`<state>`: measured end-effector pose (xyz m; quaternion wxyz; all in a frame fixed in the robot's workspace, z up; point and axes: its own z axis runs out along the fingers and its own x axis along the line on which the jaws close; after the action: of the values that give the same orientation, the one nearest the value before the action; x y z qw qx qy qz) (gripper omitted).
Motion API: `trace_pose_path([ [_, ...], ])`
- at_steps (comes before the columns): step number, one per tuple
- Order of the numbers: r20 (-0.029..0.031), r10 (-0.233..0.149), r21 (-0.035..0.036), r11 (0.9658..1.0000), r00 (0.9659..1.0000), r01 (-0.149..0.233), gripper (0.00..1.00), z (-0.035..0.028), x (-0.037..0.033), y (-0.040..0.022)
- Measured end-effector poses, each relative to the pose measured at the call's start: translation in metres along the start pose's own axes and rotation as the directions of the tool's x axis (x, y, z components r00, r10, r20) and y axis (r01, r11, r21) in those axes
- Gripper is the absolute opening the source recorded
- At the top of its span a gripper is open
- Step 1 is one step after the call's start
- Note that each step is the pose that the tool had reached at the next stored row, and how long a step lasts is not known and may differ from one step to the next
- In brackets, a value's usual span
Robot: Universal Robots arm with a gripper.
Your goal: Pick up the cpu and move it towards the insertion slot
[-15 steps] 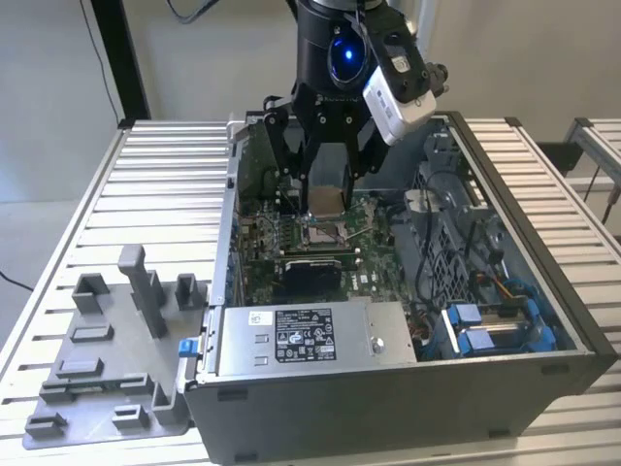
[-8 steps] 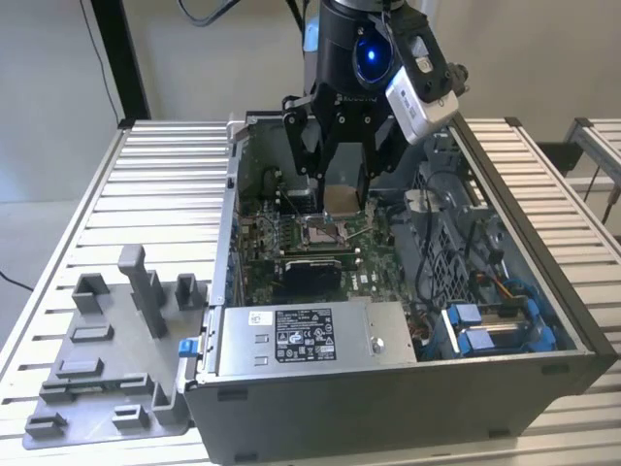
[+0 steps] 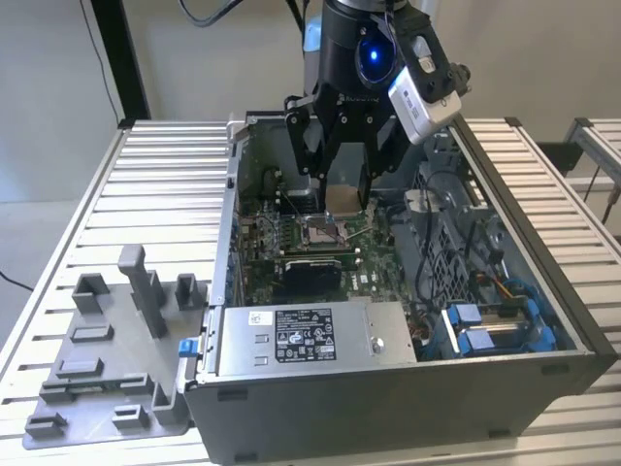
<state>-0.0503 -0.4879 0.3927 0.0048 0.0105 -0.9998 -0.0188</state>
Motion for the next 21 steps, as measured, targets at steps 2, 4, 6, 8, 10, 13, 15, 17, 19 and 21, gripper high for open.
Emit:
trace_pose_path([
  [2,0.0000,0.000,0.0000,1.0000,1.0000,0.000,0.00,0.0000,-0.0001,0.0000],
  [4,0.0000,0.000,0.0000,1.0000,1.0000,0.000,0.00,0.0000,-0.0001,0.0000],
  [6,0.0000,0.000,0.0000,1.0000,1.0000,0.000,0.00,0.0000,-0.0001,0.0000],
  [8,0.0000,0.000,0.0000,1.0000,1.0000,0.000,0.00,0.0000,-0.0002,0.0000],
  [10,0.0000,0.000,0.0000,1.0000,1.0000,0.000,0.00,0.0000,-0.0018,0.0000],
  [13,-0.0002,0.000,0.0000,1.0000,1.0000,0.000,0.00,0.0000,-0.0072,-0.0001],
  [15,-0.0005,0.000,-0.0001,1.0000,1.0000,0.000,0.00,0.0000,-0.0112,-0.0003],
  [17,-0.0006,0.000,0.0000,1.0000,1.0000,0.000,0.00,-0.0001,-0.0128,-0.0003],
  [19,-0.0005,0.000,0.0000,1.0000,1.0000,0.000,0.00,-0.0001,-0.0133,-0.0003],
  [21,-0.0005,0.000,-0.0001,1.0000,1.0000,0.000,0.00,0.0000,-0.0135,0.0002],
])
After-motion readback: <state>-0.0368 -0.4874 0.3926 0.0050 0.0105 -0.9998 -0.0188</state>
